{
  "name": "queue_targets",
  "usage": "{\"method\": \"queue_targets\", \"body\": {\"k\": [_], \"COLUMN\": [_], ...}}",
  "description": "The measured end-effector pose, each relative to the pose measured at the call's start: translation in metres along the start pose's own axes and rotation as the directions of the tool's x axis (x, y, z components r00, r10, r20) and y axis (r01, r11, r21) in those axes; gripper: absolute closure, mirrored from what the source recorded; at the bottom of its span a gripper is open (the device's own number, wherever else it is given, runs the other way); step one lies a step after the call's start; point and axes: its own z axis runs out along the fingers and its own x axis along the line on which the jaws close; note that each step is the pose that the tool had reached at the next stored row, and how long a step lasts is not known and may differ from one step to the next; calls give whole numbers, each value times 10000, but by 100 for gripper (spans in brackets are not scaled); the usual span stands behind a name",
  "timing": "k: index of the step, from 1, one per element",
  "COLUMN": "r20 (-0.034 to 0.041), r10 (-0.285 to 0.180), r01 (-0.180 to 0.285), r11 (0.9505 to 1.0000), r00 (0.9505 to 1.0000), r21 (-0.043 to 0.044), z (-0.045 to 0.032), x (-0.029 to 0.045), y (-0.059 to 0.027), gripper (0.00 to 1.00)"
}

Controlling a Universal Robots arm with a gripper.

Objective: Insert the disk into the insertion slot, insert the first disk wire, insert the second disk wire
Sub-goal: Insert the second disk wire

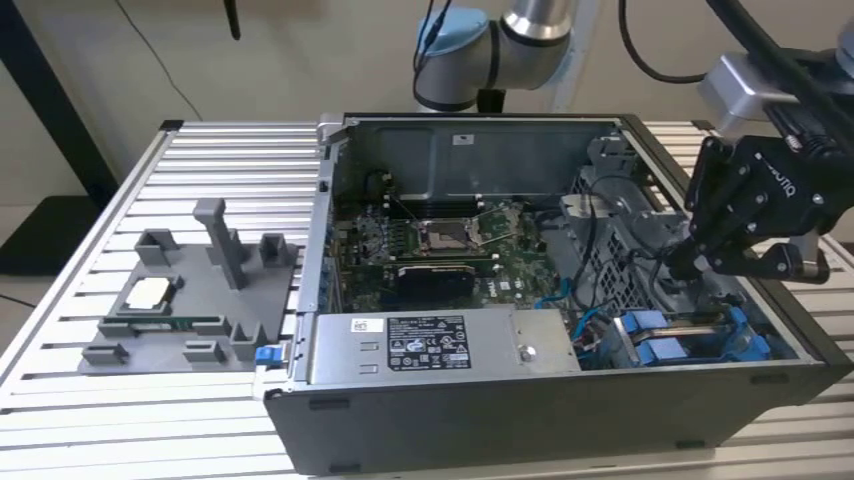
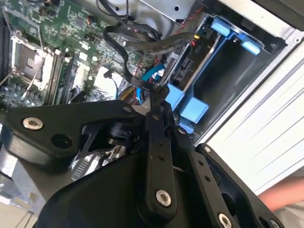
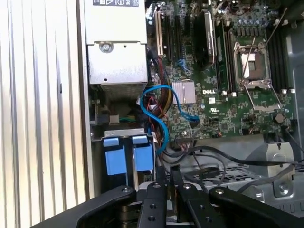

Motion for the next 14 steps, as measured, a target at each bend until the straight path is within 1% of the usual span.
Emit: {"method": "queue_targets", "body": {"k": [2,7,10,14], "r20": [-38,-98,-120,-139], "r10": [-82,-298,-345,-398], "r01": [83,301,351,410], "r11": [9999,9987,9974,9948], "r00": [10000,9995,9993,9991], "r21": [134,413,627,937], "z": [20,75,99,123], "x": [-16,-42,-37,-32], "y": [4,18,34,49], "gripper": [84,84,84,84]}}
